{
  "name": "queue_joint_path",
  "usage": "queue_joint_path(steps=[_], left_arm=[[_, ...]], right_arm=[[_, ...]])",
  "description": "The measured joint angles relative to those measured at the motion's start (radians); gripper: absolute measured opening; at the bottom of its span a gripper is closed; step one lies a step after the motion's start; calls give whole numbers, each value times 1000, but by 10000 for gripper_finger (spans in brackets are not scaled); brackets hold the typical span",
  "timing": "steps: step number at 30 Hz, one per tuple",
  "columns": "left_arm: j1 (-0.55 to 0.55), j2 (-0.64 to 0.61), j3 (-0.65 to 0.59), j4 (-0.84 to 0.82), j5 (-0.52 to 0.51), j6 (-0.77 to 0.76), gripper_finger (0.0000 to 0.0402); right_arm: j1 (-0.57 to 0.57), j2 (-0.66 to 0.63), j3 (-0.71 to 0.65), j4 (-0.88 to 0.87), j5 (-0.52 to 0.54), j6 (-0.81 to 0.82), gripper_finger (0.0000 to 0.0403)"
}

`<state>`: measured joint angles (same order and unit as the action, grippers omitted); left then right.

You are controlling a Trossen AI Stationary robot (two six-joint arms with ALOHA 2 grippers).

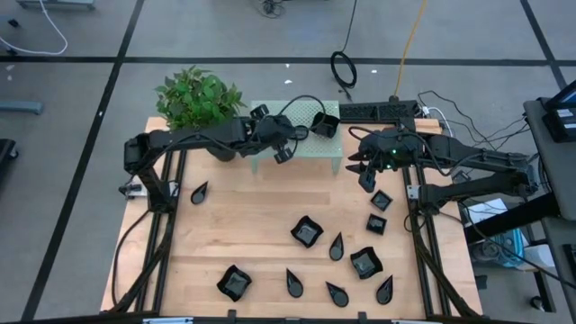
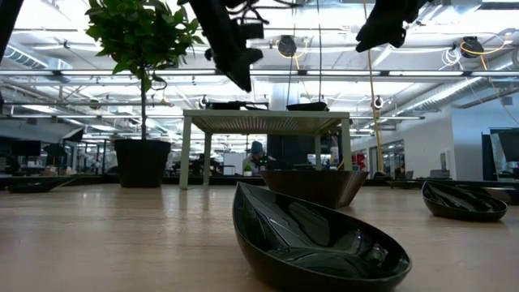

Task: Pick & Place Mini shaped plates
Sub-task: Stack the distorted square plate on top of the other distorted square plate on the shelf

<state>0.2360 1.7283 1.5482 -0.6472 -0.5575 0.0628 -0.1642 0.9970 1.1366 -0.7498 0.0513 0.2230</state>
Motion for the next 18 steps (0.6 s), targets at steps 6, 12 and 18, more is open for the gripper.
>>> queue_joint_path(steps=[6,12,18], left_arm=[[-55,-76,0,22,9,-140,120],[-125,-136,0,73,58,-271,120],[-185,-154,0,174,139,-278,120]], right_arm=[[-17,0,0,-84,68,0,141],[-89,20,0,-326,182,105,141],[-123,65,-89,-487,72,354,141]])
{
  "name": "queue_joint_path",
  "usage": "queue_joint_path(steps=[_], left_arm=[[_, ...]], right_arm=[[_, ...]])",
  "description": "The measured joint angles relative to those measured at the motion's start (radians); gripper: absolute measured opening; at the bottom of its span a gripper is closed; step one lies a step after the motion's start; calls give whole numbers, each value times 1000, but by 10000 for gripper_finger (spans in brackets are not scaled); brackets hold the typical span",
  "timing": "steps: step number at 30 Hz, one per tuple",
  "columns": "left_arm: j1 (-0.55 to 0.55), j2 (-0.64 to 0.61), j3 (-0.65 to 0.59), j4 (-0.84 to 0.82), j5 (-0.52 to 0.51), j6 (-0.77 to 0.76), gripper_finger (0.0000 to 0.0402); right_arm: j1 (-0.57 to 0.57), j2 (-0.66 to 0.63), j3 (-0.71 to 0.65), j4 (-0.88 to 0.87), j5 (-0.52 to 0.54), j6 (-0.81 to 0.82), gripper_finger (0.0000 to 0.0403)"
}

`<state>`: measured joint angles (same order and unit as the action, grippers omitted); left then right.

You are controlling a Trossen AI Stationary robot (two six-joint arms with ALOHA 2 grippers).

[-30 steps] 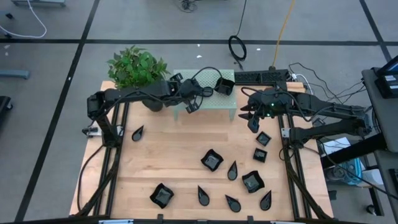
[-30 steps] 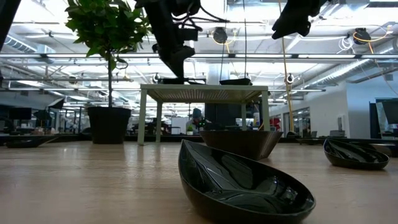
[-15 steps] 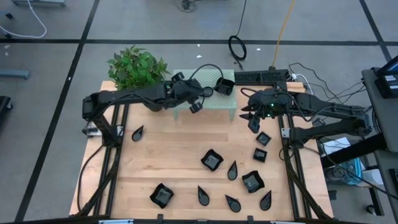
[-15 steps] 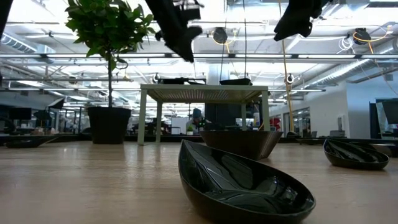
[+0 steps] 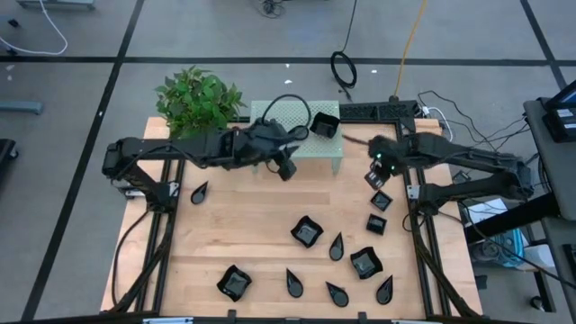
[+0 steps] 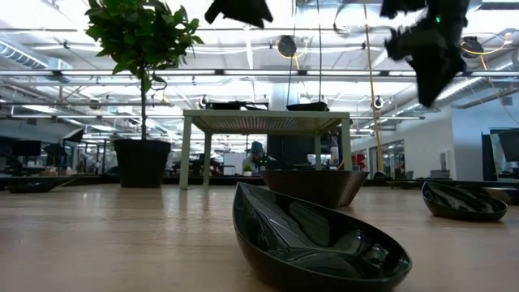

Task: Pick & Place Mini shaped plates
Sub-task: Stack the distorted square plate on top of the other distorted square plate on the shelf

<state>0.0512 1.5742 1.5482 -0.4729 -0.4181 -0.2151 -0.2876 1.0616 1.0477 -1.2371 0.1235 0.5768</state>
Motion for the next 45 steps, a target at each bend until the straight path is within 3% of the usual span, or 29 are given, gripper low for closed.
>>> queue_joint_path(steps=[8,14,21,26,33,37,45], left_arm=[[-42,0,0,29,3,77,120],[-42,0,0,30,3,72,120],[-41,0,0,30,3,23,120],[-41,0,0,29,3,-60,120],[-41,0,0,29,70,-148,120],[-41,0,0,29,128,-163,120],[-43,0,0,29,188,-164,120]], right_arm=[[80,-12,-238,197,-280,17,141],[185,-15,-338,404,-287,-61,141],[298,-16,-380,531,-366,-417,141],[399,-15,-409,597,-486,-448,141],[574,-14,-420,718,-486,-395,141],[642,1,-420,799,-391,-324,141],[730,130,-420,866,-359,-300,141]])
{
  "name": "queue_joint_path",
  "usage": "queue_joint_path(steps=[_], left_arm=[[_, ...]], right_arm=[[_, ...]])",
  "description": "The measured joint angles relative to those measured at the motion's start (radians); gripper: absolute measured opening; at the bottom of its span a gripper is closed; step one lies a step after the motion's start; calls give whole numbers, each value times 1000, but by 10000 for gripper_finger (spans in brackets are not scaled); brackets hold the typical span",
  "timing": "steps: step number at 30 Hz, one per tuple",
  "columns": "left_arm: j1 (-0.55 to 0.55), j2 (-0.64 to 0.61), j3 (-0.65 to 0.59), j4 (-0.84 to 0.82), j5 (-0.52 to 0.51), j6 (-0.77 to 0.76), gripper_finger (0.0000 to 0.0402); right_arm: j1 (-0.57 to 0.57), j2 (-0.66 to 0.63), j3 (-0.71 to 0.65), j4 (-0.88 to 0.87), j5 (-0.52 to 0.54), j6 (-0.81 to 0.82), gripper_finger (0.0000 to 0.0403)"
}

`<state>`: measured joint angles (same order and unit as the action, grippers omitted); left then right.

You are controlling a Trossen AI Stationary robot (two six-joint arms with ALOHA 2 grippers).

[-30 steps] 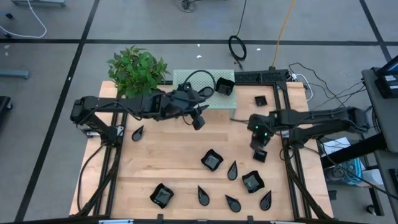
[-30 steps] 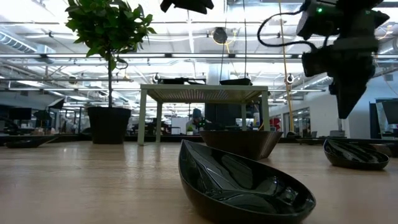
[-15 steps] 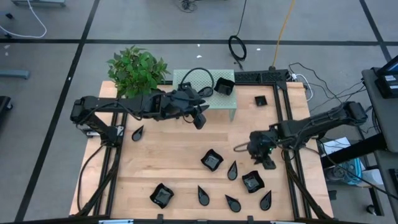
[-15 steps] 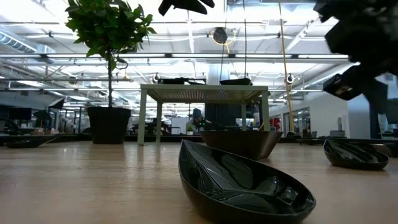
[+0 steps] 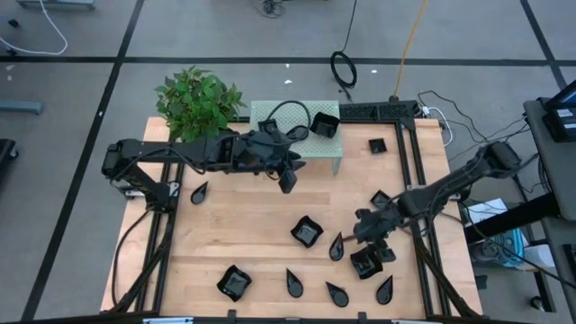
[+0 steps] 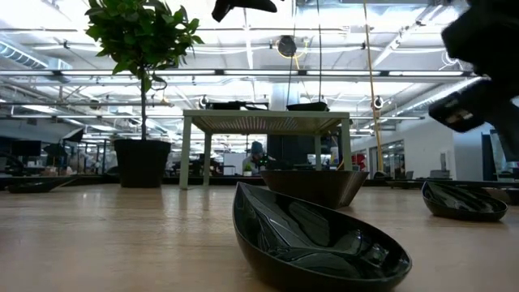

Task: Pick & Place Mini shaped plates
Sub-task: Stack the distorted square plate on top of the other distorted square plate on the shelf

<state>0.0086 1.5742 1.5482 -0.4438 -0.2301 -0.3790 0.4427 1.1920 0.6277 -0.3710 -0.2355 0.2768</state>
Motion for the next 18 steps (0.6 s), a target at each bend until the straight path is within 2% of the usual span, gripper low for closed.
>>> queue_joint_path(steps=[8,11,14,18], left_arm=[[0,0,0,0,31,0,120],[0,0,0,0,31,11,120],[-4,0,0,0,31,29,120],[-10,0,0,-1,31,60,120]], right_arm=[[48,127,0,1,47,17,141],[51,158,0,2,53,17,130],[58,171,0,2,52,34,94],[66,160,0,4,49,81,18]])
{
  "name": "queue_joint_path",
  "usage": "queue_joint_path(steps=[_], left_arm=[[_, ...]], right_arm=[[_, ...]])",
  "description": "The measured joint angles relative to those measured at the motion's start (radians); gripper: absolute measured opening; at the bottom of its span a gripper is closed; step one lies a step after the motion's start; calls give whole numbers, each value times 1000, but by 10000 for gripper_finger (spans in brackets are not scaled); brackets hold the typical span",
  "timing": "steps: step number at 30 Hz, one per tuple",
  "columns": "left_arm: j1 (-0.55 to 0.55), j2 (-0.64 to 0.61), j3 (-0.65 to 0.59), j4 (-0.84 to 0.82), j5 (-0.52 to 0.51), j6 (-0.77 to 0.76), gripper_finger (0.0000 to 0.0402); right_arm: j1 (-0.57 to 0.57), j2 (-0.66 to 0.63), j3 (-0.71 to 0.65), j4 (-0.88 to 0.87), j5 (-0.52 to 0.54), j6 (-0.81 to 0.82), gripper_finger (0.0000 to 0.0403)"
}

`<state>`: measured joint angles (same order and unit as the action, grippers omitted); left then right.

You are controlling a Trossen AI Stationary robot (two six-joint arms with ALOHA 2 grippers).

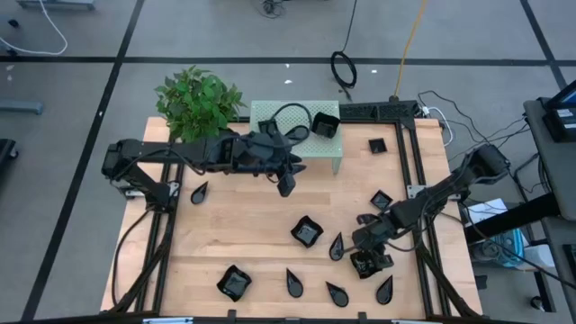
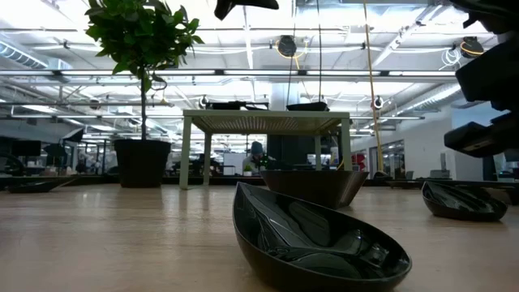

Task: Pick & Place Mini shaped plates
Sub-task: Stack the distorted square plate on top of the other distorted square plate on the shelf

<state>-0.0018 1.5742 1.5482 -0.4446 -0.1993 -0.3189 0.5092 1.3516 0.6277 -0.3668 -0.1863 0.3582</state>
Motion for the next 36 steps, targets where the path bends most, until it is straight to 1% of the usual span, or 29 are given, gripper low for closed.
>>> queue_joint_path(steps=[1,4,8,11,15,19,21,25,28,32,36], left_arm=[[-1,0,0,0,0,8,120],[-8,0,0,0,0,26,120],[-21,0,0,-2,0,30,120],[-34,0,0,-2,1,28,120],[-55,0,0,-2,67,3,120],[-72,0,0,-2,113,3,120],[-74,0,0,-1,114,3,120],[-67,0,0,1,113,6,120],[-53,0,0,2,91,31,120],[-26,0,0,36,14,35,120],[6,0,0,120,-44,33,120]], right_arm=[[0,-8,0,1,-1,20,10],[0,-46,0,5,0,95,6],[-4,-133,0,59,15,207,1],[-18,-216,0,107,84,282,1],[-62,-331,0,185,228,339,1],[-167,-421,6,237,380,378,0],[-244,-448,28,224,402,375,0],[-432,-464,111,213,377,265,0],[-603,-450,200,165,313,172,0],[-855,-386,321,20,190,127,0],[-1057,-283,407,-38,26,58,0]])
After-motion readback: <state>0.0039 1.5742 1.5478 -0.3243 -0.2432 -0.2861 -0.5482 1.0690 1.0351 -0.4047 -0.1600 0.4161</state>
